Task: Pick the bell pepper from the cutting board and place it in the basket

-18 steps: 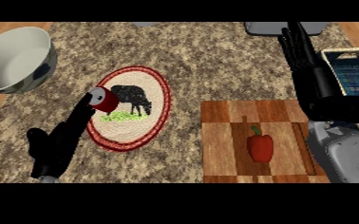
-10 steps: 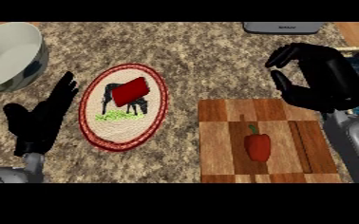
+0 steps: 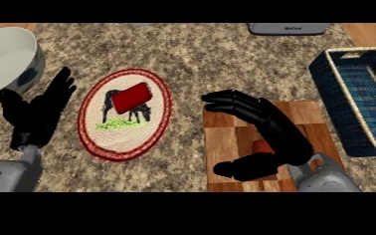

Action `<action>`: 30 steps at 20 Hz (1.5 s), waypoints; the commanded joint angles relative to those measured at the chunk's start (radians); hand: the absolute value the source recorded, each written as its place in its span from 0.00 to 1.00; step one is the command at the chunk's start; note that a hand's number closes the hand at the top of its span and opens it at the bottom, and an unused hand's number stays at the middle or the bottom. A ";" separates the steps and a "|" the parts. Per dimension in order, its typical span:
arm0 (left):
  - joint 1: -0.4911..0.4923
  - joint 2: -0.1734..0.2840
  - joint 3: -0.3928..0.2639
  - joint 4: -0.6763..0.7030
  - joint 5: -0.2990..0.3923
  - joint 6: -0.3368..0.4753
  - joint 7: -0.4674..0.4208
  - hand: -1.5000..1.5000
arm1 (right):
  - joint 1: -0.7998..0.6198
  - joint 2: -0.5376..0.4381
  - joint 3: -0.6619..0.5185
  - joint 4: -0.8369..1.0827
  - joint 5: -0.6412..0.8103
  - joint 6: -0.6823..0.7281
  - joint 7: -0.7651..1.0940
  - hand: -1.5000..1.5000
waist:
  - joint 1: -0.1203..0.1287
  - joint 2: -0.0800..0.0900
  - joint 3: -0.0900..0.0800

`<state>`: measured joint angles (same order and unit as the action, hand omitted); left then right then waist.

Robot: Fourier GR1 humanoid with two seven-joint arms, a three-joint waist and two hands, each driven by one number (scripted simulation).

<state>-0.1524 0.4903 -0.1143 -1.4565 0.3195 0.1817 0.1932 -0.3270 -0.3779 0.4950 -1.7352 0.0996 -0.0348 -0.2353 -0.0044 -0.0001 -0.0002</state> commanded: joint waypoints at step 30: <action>-0.015 -0.084 0.036 0.062 -0.062 -0.024 -0.040 0.50 | -0.240 -0.537 -0.473 -0.217 -0.557 0.776 1.060 0.00 | -0.011 -0.003 0.001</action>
<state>-0.1689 0.4528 -0.0621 -1.3856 0.2902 0.1255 0.1631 -0.6660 -0.8617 0.1337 -1.9350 -0.3837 0.6714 0.8472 -0.0132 -0.0051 -0.0008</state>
